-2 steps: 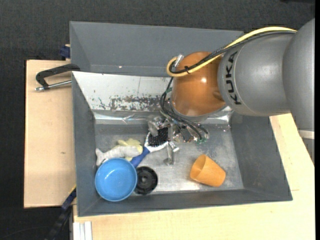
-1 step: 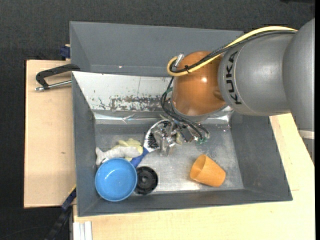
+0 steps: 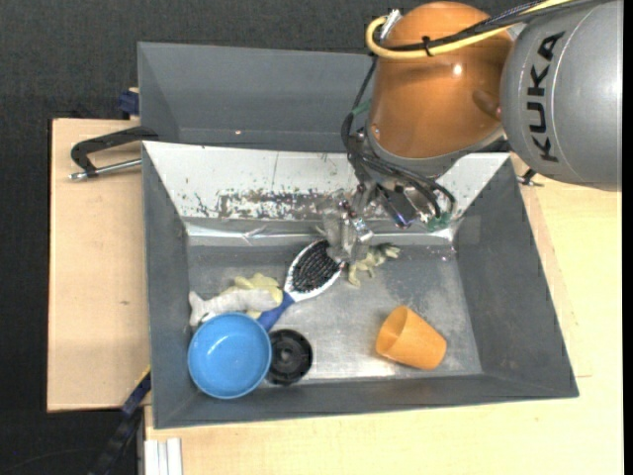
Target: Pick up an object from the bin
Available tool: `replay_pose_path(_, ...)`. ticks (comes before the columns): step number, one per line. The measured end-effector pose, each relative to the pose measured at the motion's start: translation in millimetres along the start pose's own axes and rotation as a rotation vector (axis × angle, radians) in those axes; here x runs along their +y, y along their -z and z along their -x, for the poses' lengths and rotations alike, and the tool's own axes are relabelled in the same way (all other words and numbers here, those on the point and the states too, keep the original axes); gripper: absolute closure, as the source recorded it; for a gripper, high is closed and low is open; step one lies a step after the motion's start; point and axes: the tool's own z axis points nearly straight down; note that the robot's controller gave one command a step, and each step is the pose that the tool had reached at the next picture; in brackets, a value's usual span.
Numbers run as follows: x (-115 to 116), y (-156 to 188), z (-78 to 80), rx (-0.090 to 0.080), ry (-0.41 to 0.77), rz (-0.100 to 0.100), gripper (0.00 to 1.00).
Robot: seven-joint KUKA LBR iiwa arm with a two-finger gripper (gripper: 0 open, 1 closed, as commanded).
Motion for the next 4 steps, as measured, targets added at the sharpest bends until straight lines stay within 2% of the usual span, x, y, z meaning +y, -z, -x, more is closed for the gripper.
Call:
replay_pose_path(1,-0.1,-5.2,-1.8,0.01,-0.001,0.004,0.0)
replay_pose_path(2,16.6,-5.6,-23.0,0.013,0.132,0.005,0.0)
replay_pose_path(3,7.7,-115.6,28.6,0.017,0.203,0.008,0.0)
replay_pose_path(4,-13.2,-182.3,19.4,0.017,0.653,0.011,0.0)
